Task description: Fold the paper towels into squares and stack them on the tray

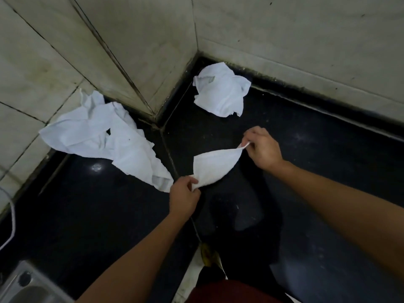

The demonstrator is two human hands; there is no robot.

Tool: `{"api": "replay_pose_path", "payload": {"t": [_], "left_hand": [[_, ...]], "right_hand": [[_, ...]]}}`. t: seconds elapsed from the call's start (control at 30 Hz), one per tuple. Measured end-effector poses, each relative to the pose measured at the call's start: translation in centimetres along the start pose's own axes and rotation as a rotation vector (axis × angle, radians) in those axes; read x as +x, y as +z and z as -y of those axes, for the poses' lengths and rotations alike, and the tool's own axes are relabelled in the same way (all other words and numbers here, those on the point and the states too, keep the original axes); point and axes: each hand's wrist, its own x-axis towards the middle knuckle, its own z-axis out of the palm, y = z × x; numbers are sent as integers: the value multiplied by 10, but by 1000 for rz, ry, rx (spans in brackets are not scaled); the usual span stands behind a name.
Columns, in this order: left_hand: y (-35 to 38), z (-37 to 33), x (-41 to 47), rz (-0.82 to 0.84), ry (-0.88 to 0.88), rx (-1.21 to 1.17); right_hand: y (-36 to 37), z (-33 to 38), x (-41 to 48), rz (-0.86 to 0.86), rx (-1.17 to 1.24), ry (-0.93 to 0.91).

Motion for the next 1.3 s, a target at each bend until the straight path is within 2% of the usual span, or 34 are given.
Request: {"api": "replay_pose_path", "payload": {"t": [0.1, 0.23, 0.3, 0.4, 0.5, 0.6, 0.67, 0.73, 0.8, 0.9, 0.93, 1.1, 1.3], "left_hand": [[12, 7, -21, 108, 180, 132], [22, 22, -41, 404, 517, 418], [20, 23, -45, 401, 564, 386], [13, 27, -34, 232, 508, 295], [6, 33, -13, 95, 383, 249], [5, 31, 2, 167, 355, 375], [8, 32, 3, 219, 371, 491], [11, 34, 1, 231, 349, 492], [13, 33, -4, 233, 272, 384], [16, 26, -6, 261, 182, 301], [16, 25, -6, 269, 165, 298], [15, 30, -10, 234, 40, 226], [9, 41, -21, 266, 70, 256]], "right_hand": [[-9, -18, -34, 12, -29, 35], [-8, -44, -88, 190, -186, 286], [-8, -44, -105, 169, -246, 357], [-5, -16, -102, 19, -192, 243], [13, 23, -79, 173, -94, 187], [35, 44, -63, 370, -86, 249], [41, 41, -72, 401, -126, 280], [39, 34, -95, 404, -169, 287], [33, 27, -116, 344, -196, 271], [23, 22, -114, 149, -175, 258], [23, 24, -105, 137, -162, 256], [38, 29, -76, 317, -132, 376], [19, 6, -145, 109, -88, 255]]}}
